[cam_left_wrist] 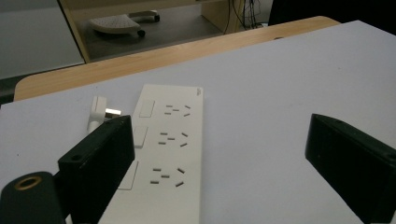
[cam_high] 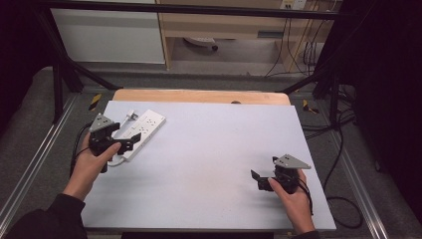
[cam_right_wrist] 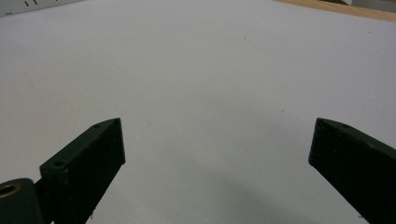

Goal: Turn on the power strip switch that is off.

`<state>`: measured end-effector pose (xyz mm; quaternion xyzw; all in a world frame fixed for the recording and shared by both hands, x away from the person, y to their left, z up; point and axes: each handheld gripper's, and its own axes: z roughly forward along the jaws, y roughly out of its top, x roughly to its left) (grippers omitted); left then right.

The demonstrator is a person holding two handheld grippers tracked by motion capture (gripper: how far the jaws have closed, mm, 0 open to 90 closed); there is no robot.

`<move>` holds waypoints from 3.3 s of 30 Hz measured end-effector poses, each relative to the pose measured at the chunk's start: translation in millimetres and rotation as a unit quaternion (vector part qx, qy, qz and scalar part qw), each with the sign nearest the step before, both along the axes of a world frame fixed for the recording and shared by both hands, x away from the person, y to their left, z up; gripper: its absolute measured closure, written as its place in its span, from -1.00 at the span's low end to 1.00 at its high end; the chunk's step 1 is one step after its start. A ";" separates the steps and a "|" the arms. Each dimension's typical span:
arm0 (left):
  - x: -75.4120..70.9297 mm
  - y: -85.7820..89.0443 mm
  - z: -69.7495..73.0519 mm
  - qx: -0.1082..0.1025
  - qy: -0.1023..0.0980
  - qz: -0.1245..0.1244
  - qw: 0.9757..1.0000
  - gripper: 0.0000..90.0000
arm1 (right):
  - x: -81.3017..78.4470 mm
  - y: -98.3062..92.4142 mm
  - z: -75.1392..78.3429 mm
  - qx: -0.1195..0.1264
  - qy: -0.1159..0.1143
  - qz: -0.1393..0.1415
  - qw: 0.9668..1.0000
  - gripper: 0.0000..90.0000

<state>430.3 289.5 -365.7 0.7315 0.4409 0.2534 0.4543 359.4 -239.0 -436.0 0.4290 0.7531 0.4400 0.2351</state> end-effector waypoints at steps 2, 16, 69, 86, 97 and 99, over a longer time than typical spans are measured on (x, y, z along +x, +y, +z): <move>1.5 -0.9 0.4 0.002 0.000 0.001 1.000 -0.81 | -0.5 0.4 0.1 -0.001 -0.001 0.000 1.000 -0.91; 15.4 -2.6 6.0 0.012 -0.007 0.011 1.000 -0.81 | -1.6 1.5 -0.7 -0.004 0.002 0.001 1.000 -0.91; 72.6 -5.2 -25.9 0.024 0.029 0.058 0.998 -0.77 | -0.8 1.5 -0.9 0.003 0.002 0.005 1.000 -0.91; 76.9 -1.8 -32.6 0.048 0.034 0.063 0.996 -0.28 | -1.1 1.2 -0.4 0.007 0.005 0.003 1.000 -0.91; 83.2 6.3 -40.3 0.052 0.054 0.076 0.994 0.24 | -0.8 0.8 -0.5 0.009 0.006 0.003 1.000 -0.91; 84.9 7.7 -42.3 0.049 0.058 0.080 0.994 0.28 | -0.8 0.6 -0.4 0.009 0.006 0.003 1.000 -0.91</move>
